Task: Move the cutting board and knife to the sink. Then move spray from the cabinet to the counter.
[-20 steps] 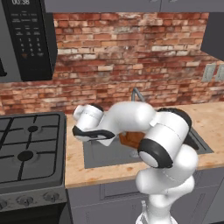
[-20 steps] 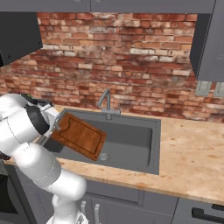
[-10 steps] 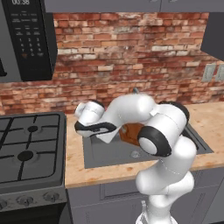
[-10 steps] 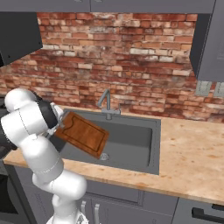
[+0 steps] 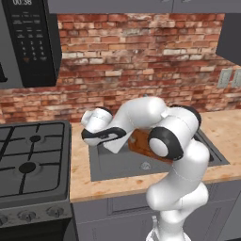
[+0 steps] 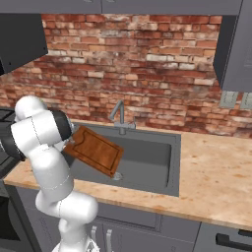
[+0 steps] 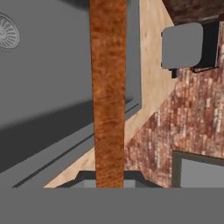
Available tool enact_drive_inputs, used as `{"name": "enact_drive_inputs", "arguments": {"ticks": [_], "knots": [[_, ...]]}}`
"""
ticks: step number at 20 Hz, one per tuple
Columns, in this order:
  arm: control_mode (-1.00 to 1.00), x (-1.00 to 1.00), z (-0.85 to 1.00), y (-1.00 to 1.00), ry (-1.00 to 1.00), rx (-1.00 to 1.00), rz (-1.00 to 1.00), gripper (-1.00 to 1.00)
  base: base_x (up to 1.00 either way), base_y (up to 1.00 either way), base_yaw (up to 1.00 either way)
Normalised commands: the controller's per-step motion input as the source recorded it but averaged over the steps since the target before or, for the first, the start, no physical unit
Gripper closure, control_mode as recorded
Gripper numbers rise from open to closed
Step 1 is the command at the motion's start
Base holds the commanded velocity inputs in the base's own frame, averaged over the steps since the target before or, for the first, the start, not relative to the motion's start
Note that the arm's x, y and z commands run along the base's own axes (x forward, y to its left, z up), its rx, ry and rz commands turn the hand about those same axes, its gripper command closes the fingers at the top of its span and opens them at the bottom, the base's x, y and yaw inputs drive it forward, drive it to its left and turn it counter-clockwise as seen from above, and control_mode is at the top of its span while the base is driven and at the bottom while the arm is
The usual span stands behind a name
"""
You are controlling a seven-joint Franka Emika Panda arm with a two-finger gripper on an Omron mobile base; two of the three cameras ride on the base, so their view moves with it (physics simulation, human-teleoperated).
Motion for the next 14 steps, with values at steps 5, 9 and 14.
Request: {"name": "enact_drive_inputs", "arguments": {"ticks": [5,9,14], "knots": [[-1.0,0.23,-0.14,0.0,0.01,0.0,0.0,1.0,0.0,0.0,0.0],[-1.0,0.3,-0.21,0.0,0.05,0.0,0.0,1.0,0.0,0.0,0.0],[-1.0,0.29,-0.22,0.0,0.06,0.0,0.0,1.0,0.0,0.0,0.0]]}}
